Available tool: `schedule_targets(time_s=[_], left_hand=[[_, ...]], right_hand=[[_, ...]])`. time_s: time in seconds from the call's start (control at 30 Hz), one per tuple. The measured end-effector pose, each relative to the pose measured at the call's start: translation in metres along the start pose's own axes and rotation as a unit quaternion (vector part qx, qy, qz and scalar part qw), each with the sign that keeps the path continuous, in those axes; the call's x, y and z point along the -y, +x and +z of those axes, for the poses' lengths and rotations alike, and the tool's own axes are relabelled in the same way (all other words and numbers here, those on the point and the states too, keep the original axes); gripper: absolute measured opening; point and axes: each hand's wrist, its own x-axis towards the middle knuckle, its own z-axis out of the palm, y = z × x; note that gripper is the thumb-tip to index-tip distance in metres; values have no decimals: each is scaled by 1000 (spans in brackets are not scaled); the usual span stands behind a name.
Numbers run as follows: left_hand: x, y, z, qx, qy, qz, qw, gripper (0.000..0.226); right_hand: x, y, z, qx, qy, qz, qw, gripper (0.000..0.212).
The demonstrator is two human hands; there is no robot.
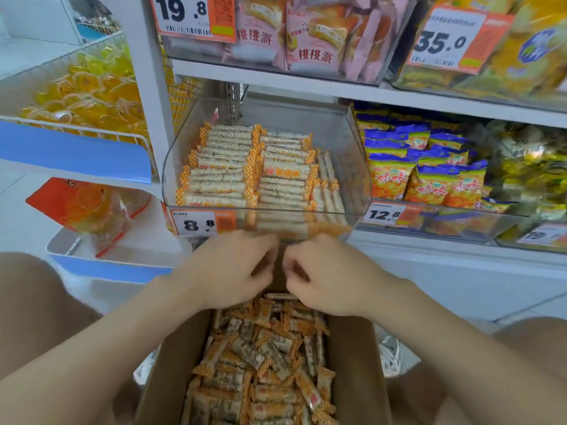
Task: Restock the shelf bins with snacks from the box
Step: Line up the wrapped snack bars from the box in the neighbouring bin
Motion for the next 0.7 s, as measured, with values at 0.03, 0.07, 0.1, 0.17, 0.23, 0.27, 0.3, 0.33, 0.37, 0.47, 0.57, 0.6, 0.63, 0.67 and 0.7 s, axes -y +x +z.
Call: schedule_targets(time_s=[0.03, 0.07, 0.1, 0.17, 0.23, 0.27, 0.3, 0.33, 0.37, 0.47, 0.57, 0.6, 0.63, 0.67, 0.7], left_hand=[[2, -1, 10, 79, 12, -5, 997, 7], [3, -1, 22, 149, 27, -18, 988, 6], [4, -1, 34, 206, 38, -36, 977, 5], [5, 2, 60, 276, 47, -76, 957, 18], [10, 1, 89, 319, 43, -106, 941, 29], [15, -2, 106, 335, 40, -117, 934, 31], [19, -6, 121, 345, 34, -127, 929, 31], [25, -11, 139, 355, 27, -140, 924, 30], [29, -18, 156, 365, 19, -153, 918, 29], [39, -39, 203, 415, 1, -186, 890, 28], [45, -54, 238, 442, -22, -224, 868, 37], [45, -57, 246, 443, -21, -230, 866, 41], [46, -59, 255, 441, -22, -231, 867, 46], [46, -59, 263, 437, -23, -228, 870, 53], [45, -58, 269, 427, -28, -224, 876, 62]], right_hand=[[-4, -1, 13, 50, 0, 6, 999, 18], [-9, -1, 27, 98, 2, 15, 995, 19], [-14, -1, 42, 139, 11, 28, 990, 21], [-23, -2, 70, 199, 32, 64, 977, 26], [-30, -4, 99, 241, 46, 103, 964, 29], [-34, -5, 116, 260, 51, 117, 957, 28], [-38, -6, 132, 276, 57, 129, 951, 27], [-43, -7, 150, 286, 65, 141, 946, 26], [-47, -8, 166, 290, 74, 154, 941, 25], [-60, -10, 207, 290, 100, 191, 932, 16], [-68, -14, 240, 341, 82, 216, 911, 12], [-71, -14, 252, 358, 75, 216, 905, 23], [-73, -15, 262, 373, 72, 215, 900, 36], [-74, -15, 271, 389, 75, 215, 893, 46], [-73, -15, 278, 404, 86, 217, 885, 51]])
